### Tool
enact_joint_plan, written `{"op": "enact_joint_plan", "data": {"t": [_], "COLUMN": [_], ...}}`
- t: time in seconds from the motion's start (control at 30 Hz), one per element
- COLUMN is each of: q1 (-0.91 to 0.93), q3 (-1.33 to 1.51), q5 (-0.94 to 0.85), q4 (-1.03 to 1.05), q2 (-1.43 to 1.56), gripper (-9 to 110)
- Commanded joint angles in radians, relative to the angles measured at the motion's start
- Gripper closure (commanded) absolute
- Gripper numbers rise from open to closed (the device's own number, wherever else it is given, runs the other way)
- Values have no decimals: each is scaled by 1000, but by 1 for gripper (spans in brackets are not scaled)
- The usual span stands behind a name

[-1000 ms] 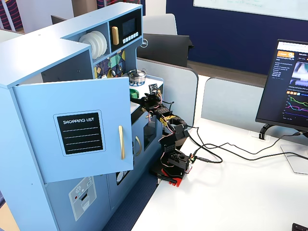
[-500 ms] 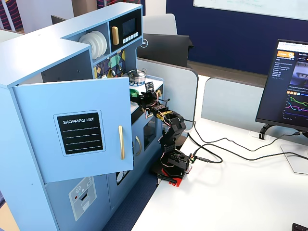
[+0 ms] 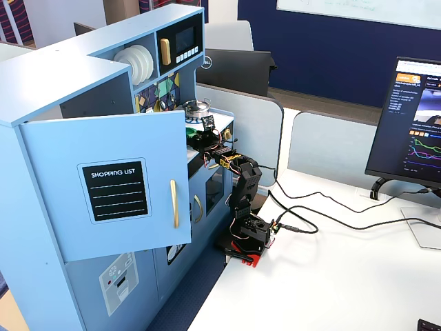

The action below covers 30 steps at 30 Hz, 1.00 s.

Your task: Pick up the lid from the counter and put it on the green recipient

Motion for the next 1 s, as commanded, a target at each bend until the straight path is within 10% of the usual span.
{"op": "enact_joint_plan", "data": {"t": [0.0, 0.43, 0.97], "q1": [-11, -26, -40], "q3": [-74, -48, 9], "q5": [-12, -28, -98], "q4": [-35, -41, -41], "q2": [-3, -15, -9], "gripper": [61, 67, 101]}}
